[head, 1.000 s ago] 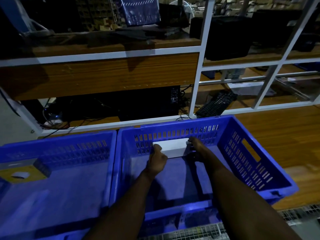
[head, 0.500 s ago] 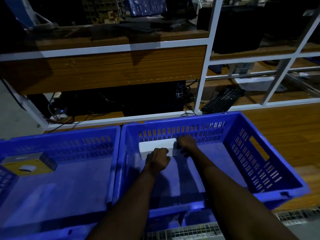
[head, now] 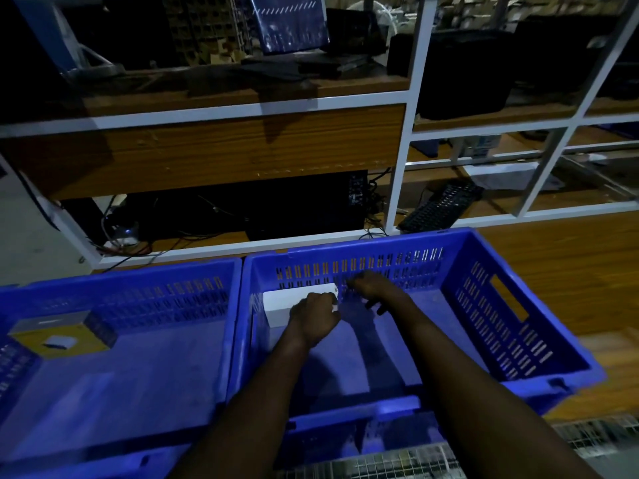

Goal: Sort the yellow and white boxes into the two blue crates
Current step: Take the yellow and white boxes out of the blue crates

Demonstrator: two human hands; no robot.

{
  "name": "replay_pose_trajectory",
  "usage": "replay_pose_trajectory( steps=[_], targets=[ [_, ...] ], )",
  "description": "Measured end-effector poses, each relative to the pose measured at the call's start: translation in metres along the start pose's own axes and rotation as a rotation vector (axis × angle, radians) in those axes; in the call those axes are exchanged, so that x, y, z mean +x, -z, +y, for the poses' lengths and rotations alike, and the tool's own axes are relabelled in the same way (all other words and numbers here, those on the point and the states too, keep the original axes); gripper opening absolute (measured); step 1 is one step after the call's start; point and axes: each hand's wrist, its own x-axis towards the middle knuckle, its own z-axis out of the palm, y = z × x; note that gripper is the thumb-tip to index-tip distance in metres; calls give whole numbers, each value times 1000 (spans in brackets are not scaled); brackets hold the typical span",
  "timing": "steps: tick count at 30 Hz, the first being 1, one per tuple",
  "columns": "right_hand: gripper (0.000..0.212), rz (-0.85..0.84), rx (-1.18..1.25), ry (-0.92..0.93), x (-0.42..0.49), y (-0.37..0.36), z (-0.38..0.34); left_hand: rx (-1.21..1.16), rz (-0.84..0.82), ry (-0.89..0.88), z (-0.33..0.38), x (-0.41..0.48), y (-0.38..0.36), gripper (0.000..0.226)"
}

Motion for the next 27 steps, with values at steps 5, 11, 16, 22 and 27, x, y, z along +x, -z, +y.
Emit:
replay_pose_trajectory(
  steps=[5, 11, 16, 22, 27],
  targets=[
    [38, 136, -183, 126, -40, 22, 9, -10, 50, -28, 34, -31, 29, 42],
    [50, 485, -323, 309, -121, 7, 48, -56, 121, -297, 62, -75, 20, 63],
    [61, 731, -313, 215, -188, -12, 82, 4, 140, -596, 95, -99, 9, 68],
    [57, 943, -279, -53, -283, -45, 124, -64, 30, -889, 133, -157, -15, 76],
    [51, 1011, -284, -330, -370, -104, 162, -81, -164, -1038, 143, -220, -57, 66]
  ],
)
